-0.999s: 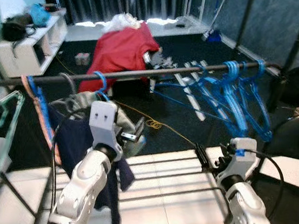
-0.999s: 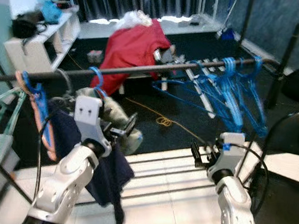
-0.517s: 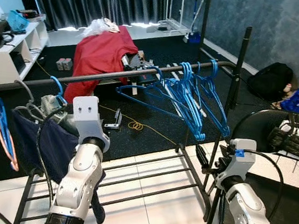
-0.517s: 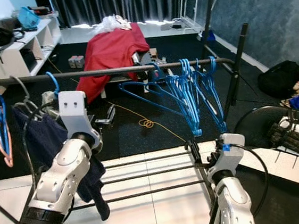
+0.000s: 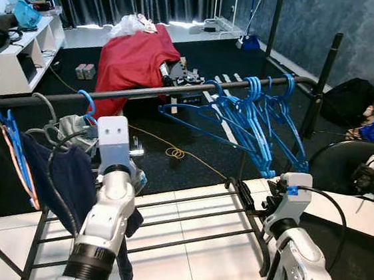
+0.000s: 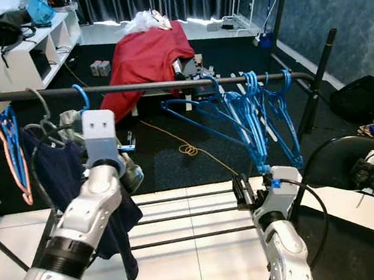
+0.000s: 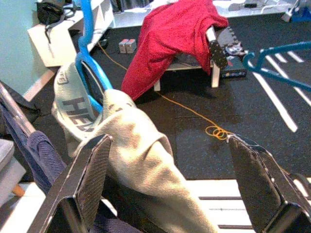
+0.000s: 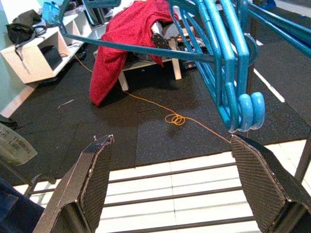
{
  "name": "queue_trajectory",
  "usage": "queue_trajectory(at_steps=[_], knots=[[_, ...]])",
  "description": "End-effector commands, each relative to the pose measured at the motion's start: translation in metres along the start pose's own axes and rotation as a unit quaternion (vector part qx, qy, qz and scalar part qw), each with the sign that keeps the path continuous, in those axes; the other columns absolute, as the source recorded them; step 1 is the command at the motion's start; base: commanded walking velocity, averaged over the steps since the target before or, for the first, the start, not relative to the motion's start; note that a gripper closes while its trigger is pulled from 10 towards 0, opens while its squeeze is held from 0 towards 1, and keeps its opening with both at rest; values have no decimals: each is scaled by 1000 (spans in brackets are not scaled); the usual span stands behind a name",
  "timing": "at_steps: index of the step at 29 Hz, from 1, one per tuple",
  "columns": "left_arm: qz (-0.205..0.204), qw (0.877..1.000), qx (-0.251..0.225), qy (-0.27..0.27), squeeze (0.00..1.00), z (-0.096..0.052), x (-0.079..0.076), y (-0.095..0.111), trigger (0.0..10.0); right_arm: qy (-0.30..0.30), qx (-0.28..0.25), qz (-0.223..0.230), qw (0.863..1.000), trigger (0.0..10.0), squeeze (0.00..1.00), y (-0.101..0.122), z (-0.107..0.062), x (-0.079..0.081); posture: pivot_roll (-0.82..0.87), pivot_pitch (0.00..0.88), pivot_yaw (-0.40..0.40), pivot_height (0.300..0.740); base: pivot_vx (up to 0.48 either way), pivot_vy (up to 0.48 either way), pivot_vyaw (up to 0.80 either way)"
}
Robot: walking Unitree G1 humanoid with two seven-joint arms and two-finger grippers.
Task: Hang hanger
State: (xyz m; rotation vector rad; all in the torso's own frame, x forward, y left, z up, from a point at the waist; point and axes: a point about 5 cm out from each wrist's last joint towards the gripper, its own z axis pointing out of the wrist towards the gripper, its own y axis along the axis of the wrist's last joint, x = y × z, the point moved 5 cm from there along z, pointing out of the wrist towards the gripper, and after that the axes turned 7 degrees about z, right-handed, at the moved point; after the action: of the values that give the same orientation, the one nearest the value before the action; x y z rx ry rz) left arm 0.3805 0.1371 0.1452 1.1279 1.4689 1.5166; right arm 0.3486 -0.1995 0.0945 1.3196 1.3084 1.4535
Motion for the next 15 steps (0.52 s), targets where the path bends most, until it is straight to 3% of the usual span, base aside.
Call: queue_trajectory(at_steps=[1,6,15], knots=[[17,1000,23,8,0,0,-2,-10,10000,0,6,2,1000,10000,0,-5,-1,2,-165,0,88,740,0,0,0],[33,999,36,-2,0,-4,-12,-18,10000,-1,5,2,1000,10000,0,-5,-2,3,-166,0,90,740,0,0,0],[45,998,40,14,0,-1,-8,-23,10000,-3,3,3,1000,10000,0,-4,-3,2,-165,0,94,740,0,0,0]])
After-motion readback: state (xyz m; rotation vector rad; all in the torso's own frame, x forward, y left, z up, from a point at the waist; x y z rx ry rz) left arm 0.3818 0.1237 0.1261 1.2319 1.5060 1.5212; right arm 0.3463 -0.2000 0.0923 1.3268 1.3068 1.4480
